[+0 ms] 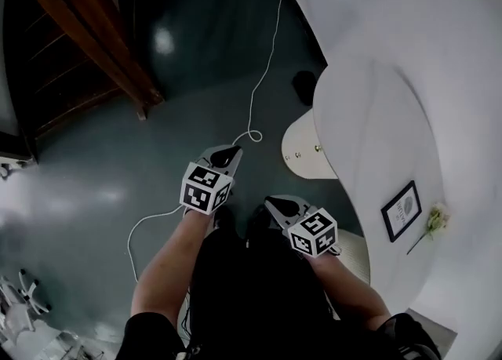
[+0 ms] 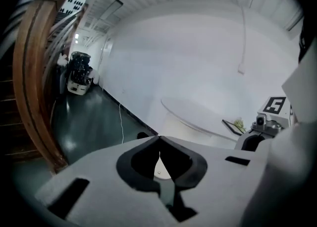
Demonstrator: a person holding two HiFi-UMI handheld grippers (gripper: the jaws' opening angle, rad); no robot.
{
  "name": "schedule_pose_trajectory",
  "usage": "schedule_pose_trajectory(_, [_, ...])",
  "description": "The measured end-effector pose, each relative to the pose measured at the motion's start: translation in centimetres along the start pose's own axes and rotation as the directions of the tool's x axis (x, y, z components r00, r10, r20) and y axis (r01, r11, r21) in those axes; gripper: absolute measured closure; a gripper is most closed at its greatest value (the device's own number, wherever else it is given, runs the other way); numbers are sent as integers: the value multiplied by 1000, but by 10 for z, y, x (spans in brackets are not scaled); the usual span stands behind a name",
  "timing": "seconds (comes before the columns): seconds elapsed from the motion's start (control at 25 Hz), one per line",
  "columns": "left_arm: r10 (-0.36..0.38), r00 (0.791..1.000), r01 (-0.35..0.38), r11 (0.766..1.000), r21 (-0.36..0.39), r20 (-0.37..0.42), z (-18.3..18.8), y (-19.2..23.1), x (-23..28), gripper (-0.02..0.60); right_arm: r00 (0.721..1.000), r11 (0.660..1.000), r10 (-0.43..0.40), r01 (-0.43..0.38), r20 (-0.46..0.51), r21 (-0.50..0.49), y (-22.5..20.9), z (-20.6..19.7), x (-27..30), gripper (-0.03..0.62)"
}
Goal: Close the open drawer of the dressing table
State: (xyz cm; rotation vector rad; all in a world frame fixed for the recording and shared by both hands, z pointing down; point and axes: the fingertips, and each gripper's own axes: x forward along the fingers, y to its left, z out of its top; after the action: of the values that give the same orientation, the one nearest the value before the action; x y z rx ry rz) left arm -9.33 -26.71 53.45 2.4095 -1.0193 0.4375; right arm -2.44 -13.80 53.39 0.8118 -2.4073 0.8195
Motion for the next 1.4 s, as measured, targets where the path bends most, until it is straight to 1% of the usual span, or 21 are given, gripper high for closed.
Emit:
schedule_pose_trajectory(0.08, [8, 999, -8, 1000, 1, 31, 19, -3, -34, 572, 999, 1000, -14, 14, 39, -14, 19, 22, -10, 589])
schedule_pose_trajectory(0.12, [14, 999, -14, 1000, -10, 45, 25, -3, -49, 572, 998, 1000, -21, 22, 52, -19, 26, 30, -14, 589])
schedule_pose_trajectory(0.24, [29, 994, -20, 996, -93, 103, 45, 0, -86, 574, 997, 998, -42, 45, 68, -34, 41, 46, -26, 588])
schedule_pose_trajectory(0.32, [33, 988, -15, 993, -120, 150, 60, -1, -106, 574, 996, 997, -56, 59, 74, -39, 47, 50, -33, 588])
schedule_pose_trajectory(0.48, [41, 979, -28, 997, -69, 199, 85, -14, -134, 574, 991, 995, -88, 93, 101, -45, 43, 60, -52, 588])
schedule_pose_trajectory(0.64, [47, 978, -51, 999, 15, 204, 102, -39, -149, 574, 980, 991, -103, 115, 170, -61, 33, 85, -83, 588])
schedule_pose_trajectory(0.72, [46, 976, -51, 998, 19, 211, 108, -54, -150, 574, 972, 990, -105, 122, 212, -71, 29, 97, -102, 588])
schedule_pose_trajectory(0.84, [43, 967, -44, 999, -2, 252, 125, -80, -138, 574, 956, 988, -100, 128, 275, -86, 21, 109, -138, 588])
schedule_pose_trajectory(0.92, [41, 958, -43, 999, 1, 285, 140, -108, -127, 574, 942, 985, -102, 139, 320, -97, 15, 113, -171, 588])
schedule_pose_trajectory(1.04, [24, 944, -32, 999, 20, 329, 162, -163, -112, 574, 901, 975, -134, 194, 412, -109, -4, 117, -234, 589])
schedule_pose_trajectory(1.12, [16, 939, -33, 998, 45, 343, 170, -201, -103, 574, 877, 967, -154, 229, 456, -115, -20, 111, -275, 589])
schedule_pose_trajectory(1.24, [18, 936, -52, 995, 87, 351, 174, -250, -94, 574, 846, 958, -176, 265, 504, -109, -41, 97, -326, 589])
schedule_pose_trajectory(1.32, [32, 938, -74, 991, 109, 344, 173, -274, -92, 574, 819, 951, -186, 288, 542, -108, -50, 91, -353, 589])
schedule_pose_trajectory(1.4, [44, 943, -89, 989, 122, 330, 170, -292, -92, 574, 805, 948, -176, 294, 566, -124, -55, 89, -372, 589])
